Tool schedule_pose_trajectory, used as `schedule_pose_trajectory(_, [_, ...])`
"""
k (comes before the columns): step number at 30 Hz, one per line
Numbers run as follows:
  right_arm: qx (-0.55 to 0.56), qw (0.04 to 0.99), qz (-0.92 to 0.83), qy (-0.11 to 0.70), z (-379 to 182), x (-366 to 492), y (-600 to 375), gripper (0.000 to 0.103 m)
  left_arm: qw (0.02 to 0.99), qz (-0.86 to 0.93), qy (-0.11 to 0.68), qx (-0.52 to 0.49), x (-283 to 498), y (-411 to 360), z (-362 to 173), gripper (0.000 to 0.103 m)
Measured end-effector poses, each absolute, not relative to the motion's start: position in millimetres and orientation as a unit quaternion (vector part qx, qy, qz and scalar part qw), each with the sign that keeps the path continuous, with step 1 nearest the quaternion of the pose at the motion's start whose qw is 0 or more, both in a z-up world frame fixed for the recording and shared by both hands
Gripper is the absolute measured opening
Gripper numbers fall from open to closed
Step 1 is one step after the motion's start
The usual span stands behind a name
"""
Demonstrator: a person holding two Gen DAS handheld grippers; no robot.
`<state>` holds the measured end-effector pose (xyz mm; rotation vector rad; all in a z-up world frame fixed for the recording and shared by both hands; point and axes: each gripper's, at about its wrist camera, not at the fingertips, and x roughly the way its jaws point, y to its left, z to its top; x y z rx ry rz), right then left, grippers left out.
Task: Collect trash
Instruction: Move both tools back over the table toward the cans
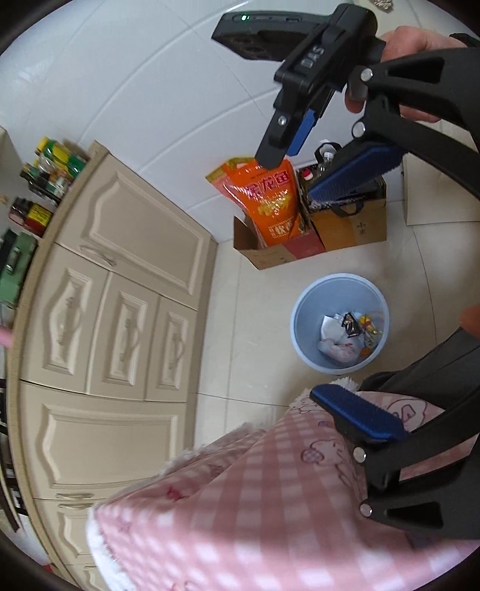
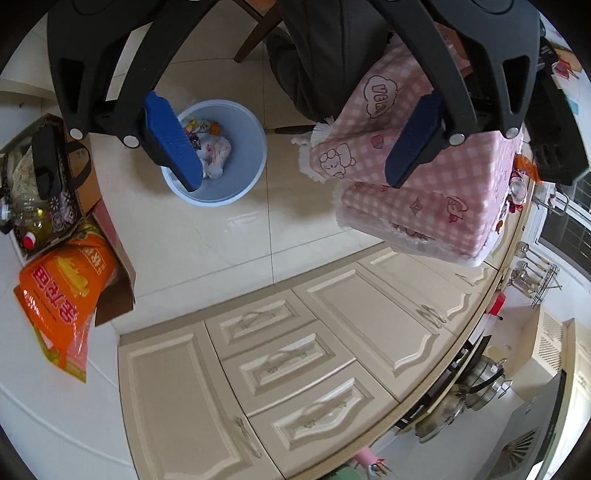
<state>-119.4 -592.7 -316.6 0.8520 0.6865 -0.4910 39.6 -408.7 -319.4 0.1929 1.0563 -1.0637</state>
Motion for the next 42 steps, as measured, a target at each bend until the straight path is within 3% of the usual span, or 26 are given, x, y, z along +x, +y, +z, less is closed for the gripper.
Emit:
schedule_pose_trajectory(24, [0.314, 0.9, -0.158, 0.257, -199.6, -91.4, -508.5, 0.097, 0.803, -0.493, 0.331, 0.047, 18.0, -305.4, -185.0, 0.097])
schedule_pose_trajectory(42, [0.233, 0.937, -0.047, 0.255, -151.6, -2.4, -405.9, 0.097, 0.906, -0.349, 0.238, 0.003, 61.3, -164.9, -113.2, 0.098])
